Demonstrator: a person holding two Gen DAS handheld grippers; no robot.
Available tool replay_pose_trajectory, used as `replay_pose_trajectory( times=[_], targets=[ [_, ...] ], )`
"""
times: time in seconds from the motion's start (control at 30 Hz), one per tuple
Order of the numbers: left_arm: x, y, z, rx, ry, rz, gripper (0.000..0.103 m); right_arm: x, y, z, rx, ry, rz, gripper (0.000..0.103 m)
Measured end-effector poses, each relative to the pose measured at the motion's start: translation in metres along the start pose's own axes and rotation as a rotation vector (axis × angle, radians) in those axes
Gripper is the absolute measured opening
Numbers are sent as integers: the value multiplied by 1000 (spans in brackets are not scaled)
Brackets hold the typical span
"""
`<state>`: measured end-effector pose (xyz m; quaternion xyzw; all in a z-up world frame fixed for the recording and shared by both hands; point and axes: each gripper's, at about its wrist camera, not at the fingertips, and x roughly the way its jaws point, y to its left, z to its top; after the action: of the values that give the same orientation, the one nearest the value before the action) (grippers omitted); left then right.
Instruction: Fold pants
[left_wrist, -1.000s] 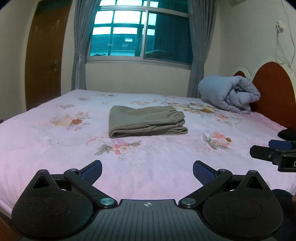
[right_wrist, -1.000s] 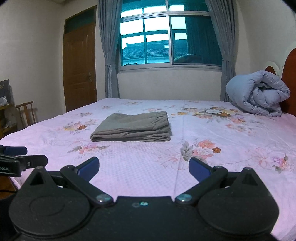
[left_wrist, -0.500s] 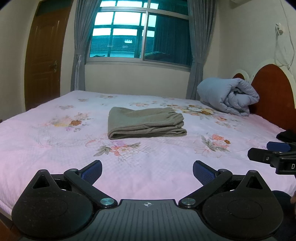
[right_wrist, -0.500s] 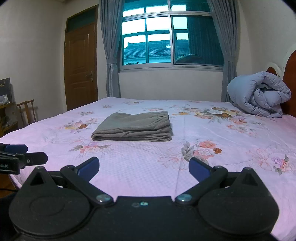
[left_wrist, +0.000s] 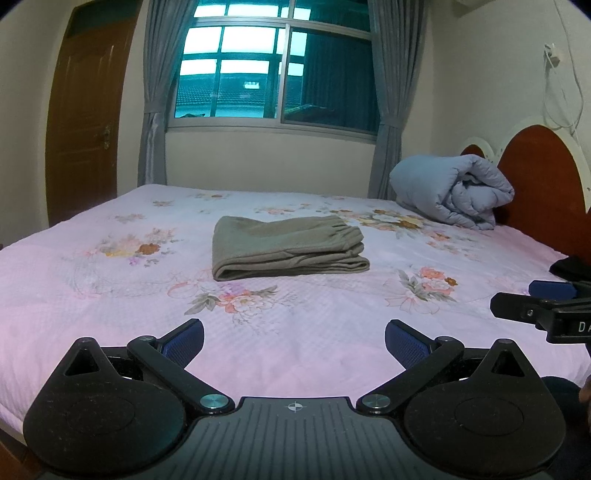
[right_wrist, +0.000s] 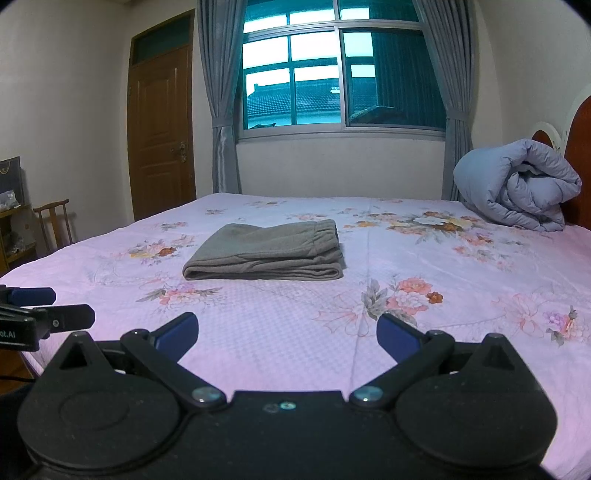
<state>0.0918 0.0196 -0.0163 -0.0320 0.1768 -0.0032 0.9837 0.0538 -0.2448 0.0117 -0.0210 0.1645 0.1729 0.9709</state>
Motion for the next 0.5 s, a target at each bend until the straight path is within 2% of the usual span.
replay_pose_trajectory(
  times=[0.5],
  targets=[
    [0, -1, 0, 2, 0, -2, 103, -1, 0, -1, -1, 3, 1, 97]
  ],
)
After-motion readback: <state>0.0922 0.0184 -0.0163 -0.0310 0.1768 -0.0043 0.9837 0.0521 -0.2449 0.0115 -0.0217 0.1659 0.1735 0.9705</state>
